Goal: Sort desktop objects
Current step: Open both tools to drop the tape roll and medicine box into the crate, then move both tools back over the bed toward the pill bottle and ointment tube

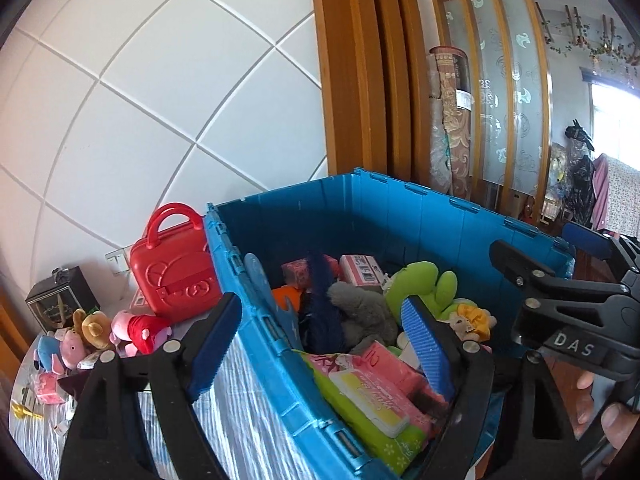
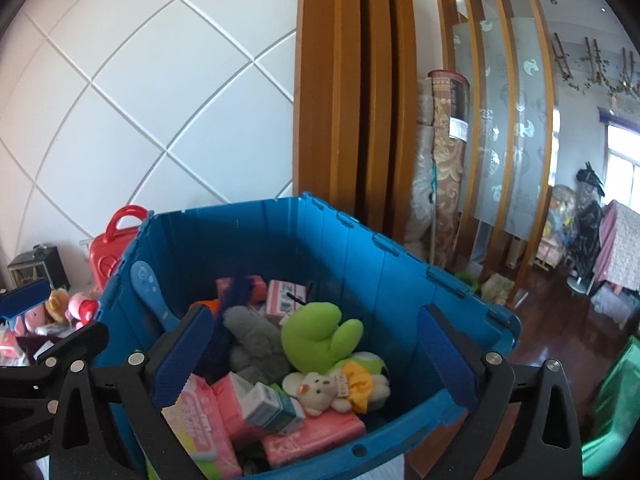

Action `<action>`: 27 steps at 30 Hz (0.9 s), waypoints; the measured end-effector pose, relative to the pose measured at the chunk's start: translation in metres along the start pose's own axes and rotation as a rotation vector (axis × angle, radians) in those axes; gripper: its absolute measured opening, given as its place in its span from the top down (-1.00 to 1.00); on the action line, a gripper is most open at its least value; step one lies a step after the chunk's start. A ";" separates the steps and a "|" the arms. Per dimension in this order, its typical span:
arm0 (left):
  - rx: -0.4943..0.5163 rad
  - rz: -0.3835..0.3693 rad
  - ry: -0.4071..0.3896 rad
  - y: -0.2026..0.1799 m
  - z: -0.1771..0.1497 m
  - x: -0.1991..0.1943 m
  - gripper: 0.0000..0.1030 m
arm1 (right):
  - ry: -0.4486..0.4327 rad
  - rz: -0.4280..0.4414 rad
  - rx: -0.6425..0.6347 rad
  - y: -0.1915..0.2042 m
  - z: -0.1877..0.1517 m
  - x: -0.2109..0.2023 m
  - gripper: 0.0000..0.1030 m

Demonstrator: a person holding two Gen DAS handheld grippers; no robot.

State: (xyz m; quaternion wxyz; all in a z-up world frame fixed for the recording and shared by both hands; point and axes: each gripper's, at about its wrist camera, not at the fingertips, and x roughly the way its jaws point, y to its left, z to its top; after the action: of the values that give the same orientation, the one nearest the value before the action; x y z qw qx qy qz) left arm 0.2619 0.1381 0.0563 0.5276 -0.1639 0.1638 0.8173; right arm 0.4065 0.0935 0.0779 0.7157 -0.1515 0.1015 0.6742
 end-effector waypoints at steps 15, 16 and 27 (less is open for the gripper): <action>-0.214 0.205 -0.047 0.193 -0.049 -0.054 -0.60 | -0.150 0.361 -0.101 0.153 0.024 -0.064 -1.00; -0.219 0.225 -0.040 0.209 -0.055 -0.057 -0.60 | -0.148 0.381 -0.109 0.169 0.023 -0.066 -1.00; -0.234 0.454 0.230 0.414 -0.173 -0.062 -0.60 | 0.096 0.539 -0.179 0.370 -0.020 -0.018 -1.00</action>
State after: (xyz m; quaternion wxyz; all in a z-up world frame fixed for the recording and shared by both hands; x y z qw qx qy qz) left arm -0.0769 -0.1494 -0.0319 0.2867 -0.2746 0.1595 0.9039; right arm 0.0382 0.0859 0.0356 0.4888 -0.2132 0.1120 0.8385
